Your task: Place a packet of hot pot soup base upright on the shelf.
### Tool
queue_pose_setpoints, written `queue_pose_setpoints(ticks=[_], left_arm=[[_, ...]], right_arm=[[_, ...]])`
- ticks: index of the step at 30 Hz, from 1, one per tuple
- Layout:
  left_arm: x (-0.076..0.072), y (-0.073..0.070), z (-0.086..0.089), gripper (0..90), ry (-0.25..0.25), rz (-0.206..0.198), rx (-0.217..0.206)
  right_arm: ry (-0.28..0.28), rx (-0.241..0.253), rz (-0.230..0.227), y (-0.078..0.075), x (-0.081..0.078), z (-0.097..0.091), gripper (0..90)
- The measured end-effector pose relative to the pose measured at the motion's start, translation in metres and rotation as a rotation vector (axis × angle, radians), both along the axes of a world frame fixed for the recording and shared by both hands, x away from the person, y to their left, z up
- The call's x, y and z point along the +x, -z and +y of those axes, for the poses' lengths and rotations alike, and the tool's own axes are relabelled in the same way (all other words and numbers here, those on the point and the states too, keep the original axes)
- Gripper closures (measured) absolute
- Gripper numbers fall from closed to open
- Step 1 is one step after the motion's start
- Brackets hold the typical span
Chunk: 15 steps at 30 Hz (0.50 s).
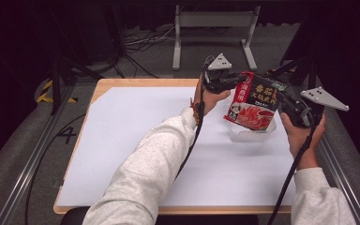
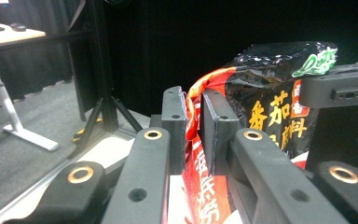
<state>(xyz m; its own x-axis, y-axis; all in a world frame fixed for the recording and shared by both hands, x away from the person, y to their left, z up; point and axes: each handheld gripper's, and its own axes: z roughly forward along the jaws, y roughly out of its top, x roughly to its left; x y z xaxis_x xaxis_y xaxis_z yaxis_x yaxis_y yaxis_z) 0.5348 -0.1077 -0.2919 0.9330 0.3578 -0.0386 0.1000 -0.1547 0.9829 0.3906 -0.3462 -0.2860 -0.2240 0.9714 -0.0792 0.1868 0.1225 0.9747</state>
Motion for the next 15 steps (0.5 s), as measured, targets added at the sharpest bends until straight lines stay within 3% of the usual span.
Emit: queue_pose_setpoints(ticks=[10, 15], left_arm=[[0.005, 0.017, -0.012, 77.4, 0.008, 0.048, -0.014], [0.007, 0.028, -0.013, 76.1, 0.013, 0.075, 0.000]], right_arm=[[0.014, 0.004, 0.011, 0.017, -0.004, -0.005, 84.5], [0.012, -0.004, 0.030, 0.025, -0.005, -0.005, 84.2]])
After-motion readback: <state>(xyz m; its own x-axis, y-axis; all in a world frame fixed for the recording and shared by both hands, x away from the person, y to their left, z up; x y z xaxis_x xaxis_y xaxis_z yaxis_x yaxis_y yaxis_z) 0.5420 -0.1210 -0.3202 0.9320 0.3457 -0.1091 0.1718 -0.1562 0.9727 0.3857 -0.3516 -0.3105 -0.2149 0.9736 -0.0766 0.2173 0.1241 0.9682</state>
